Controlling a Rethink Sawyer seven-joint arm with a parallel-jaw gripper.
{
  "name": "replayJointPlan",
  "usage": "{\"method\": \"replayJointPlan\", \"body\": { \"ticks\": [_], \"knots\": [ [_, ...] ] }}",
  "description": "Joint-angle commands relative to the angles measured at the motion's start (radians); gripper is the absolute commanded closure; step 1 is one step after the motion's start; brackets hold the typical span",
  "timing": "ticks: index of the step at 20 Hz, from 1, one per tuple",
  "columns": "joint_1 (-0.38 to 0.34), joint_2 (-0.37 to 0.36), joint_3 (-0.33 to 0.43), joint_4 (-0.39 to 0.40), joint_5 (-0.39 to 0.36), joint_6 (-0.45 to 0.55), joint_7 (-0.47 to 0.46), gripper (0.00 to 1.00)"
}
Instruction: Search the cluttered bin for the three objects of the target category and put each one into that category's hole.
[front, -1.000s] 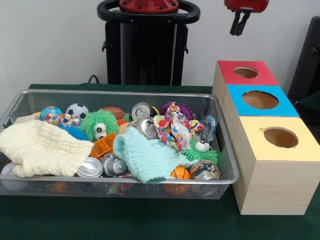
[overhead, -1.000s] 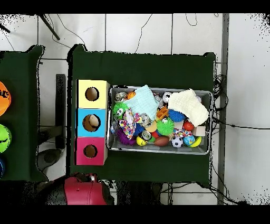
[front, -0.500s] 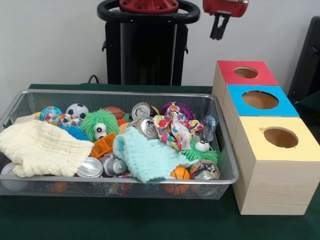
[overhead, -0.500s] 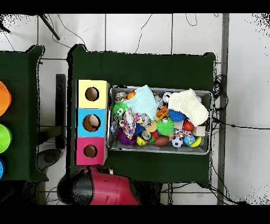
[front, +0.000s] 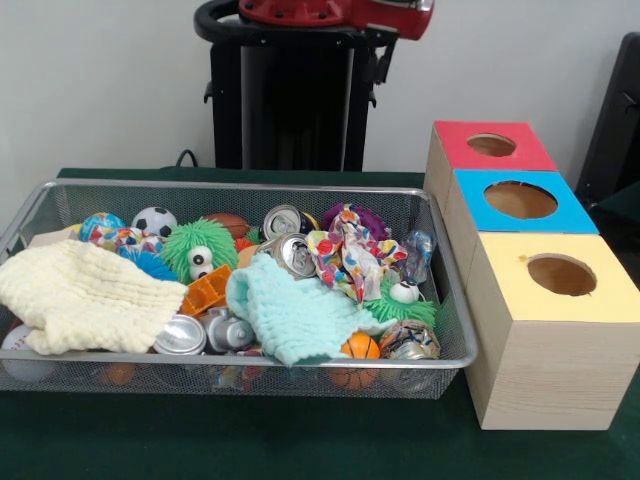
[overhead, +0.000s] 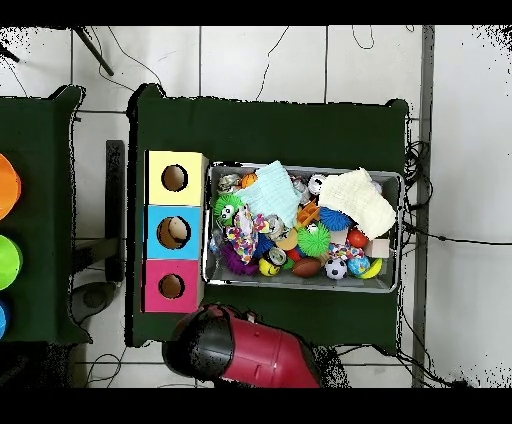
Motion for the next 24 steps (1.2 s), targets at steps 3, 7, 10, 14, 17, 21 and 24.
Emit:
{"method": "replayJointPlan", "body": {
  "ticks": [3, 7, 10, 14, 17, 21, 24],
  "knots": [
    [-0.076, -0.059, 0.079, 0.05, -0.104, -0.078, -0.016, 1.0],
    [-0.072, -0.102, 0.071, 0.084, -0.127, -0.074, 0.006, 1.0],
    [-0.067, -0.112, 0.076, 0.104, -0.134, -0.087, 0.027, 1.0],
    [-0.045, -0.119, 0.08, 0.129, -0.141, -0.111, 0.058, 1.0],
    [-0.032, -0.123, 0.085, 0.154, -0.144, -0.138, 0.074, 1.0],
    [-0.03, -0.114, 0.1, 0.192, -0.14, -0.181, 0.079, 1.0],
    [-0.036, -0.095, 0.114, 0.199, -0.134, -0.202, 0.078, 1.0]
  ]
}}
